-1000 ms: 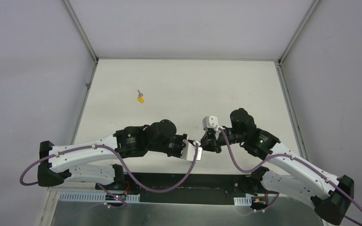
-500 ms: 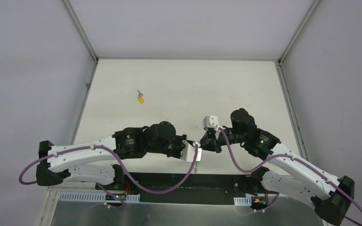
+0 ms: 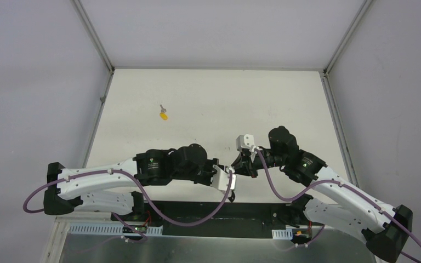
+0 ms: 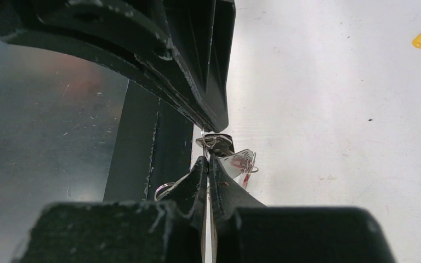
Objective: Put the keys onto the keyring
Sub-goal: Insert the key onto the keyring.
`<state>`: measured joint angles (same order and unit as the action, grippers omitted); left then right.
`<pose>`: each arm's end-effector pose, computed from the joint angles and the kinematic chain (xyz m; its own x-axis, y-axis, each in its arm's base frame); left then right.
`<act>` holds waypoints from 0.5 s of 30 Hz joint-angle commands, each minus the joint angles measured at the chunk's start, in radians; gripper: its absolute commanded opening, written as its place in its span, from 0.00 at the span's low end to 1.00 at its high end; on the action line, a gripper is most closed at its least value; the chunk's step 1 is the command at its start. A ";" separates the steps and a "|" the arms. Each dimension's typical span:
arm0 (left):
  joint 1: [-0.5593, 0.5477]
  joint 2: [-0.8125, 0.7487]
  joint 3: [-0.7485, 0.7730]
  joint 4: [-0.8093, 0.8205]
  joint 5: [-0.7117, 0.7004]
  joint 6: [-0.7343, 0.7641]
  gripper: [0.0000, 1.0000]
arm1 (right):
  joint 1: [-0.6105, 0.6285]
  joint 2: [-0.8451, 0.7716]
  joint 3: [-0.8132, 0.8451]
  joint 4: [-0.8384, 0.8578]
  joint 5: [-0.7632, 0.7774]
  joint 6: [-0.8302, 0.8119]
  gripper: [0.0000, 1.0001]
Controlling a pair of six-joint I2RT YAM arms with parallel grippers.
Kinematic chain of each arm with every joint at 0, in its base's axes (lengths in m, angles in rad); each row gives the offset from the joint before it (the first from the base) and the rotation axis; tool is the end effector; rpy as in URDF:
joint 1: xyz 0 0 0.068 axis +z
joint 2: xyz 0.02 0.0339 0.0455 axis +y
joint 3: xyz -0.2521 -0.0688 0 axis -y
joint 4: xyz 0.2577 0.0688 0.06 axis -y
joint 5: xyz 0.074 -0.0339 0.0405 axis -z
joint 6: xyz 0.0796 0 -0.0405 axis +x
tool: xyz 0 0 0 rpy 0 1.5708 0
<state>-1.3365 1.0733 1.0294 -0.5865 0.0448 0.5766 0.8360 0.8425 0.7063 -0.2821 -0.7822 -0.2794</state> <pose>0.0624 -0.2769 0.2932 0.4196 0.5879 -0.6916 0.8962 -0.1477 0.4183 0.1158 0.2119 0.2731 0.0025 -0.2891 -0.9573 -0.9961 -0.0853 0.0232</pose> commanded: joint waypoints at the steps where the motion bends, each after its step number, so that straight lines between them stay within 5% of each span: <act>1: -0.015 0.011 0.008 -0.019 -0.035 0.009 0.00 | 0.000 -0.020 0.011 0.047 -0.001 0.000 0.00; 15: -0.024 0.029 0.027 -0.016 -0.065 -0.014 0.00 | 0.000 -0.016 0.017 0.043 -0.009 -0.014 0.00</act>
<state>-1.3437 1.0931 1.0313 -0.5945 0.0071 0.5671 0.8360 0.8425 0.7063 -0.2813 -0.7818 -0.2825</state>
